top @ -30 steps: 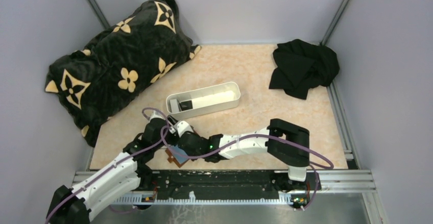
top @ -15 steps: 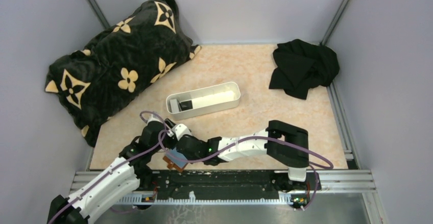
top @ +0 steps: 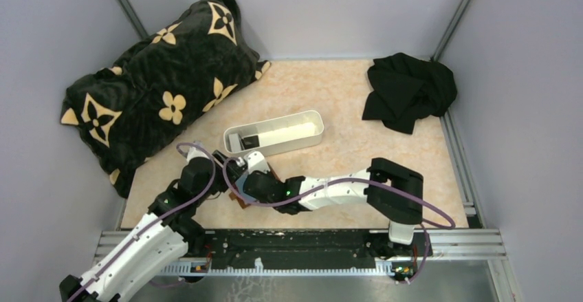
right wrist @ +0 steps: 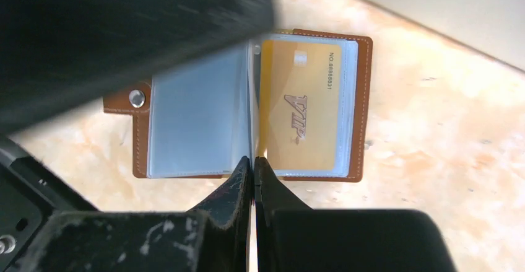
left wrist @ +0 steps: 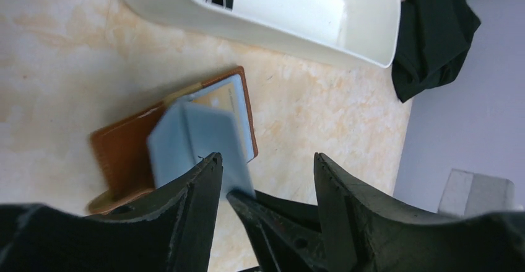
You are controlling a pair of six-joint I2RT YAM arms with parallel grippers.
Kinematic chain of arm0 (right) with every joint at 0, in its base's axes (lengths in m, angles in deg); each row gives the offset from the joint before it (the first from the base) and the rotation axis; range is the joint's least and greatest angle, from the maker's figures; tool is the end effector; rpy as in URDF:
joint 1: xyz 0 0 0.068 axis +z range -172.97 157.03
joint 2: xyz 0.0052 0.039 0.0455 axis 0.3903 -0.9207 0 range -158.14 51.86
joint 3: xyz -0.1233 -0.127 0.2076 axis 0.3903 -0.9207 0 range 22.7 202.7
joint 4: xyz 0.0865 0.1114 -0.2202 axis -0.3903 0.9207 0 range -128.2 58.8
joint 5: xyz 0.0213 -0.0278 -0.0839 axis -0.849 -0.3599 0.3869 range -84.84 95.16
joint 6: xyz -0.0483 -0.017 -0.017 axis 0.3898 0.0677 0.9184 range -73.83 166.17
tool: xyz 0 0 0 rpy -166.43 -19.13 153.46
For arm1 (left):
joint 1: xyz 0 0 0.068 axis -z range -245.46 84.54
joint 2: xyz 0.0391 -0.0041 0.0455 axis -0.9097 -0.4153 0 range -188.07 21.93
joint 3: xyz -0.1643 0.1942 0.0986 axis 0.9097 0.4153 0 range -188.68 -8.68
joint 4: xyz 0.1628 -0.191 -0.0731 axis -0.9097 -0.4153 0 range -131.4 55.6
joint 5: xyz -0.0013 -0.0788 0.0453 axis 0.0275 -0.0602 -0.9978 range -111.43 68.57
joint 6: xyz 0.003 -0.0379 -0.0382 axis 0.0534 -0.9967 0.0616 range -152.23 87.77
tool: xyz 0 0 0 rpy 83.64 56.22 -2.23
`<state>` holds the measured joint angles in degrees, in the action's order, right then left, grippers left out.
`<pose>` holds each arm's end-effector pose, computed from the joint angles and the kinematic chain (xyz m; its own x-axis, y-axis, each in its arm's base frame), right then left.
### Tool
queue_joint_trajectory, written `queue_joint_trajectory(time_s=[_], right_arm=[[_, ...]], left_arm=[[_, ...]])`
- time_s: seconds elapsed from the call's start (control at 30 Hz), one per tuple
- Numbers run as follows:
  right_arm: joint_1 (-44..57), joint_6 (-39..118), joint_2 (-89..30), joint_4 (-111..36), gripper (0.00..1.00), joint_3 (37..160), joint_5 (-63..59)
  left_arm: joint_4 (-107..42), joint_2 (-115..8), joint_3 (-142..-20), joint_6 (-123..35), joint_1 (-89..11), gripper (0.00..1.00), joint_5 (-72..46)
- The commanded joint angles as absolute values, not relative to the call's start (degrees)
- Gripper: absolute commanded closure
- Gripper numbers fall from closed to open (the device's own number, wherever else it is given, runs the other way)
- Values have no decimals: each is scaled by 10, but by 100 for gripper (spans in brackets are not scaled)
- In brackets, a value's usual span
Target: Take the credit cards out of the card holder
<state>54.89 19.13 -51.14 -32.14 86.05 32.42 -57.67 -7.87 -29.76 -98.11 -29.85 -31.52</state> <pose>0.0959 0.3681 0.1850 -0.4986 -0.3961 -0.7710 -0.6457 0.7632 0.0255 0.1130 -0.0734 0.2091 -0.5889 -0.6835 -0.4313 -0.2081 0.6439 -0.7362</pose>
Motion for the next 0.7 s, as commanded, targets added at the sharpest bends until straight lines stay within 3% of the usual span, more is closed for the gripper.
queue_joint_trajectory(time_s=[0.0,0.37,0.67], right_arm=[[524,172,-442,-325,100,841,379],[473,176,-363,-273,100,802,441],[487,178,-496,-231,100,878,453]], left_arm=[[-608,-85,-343,-957,-297,37,-366],[-545,-144,-337,-950,-298,38,-339],[-566,-115,-342,-949,-298,37,-344]])
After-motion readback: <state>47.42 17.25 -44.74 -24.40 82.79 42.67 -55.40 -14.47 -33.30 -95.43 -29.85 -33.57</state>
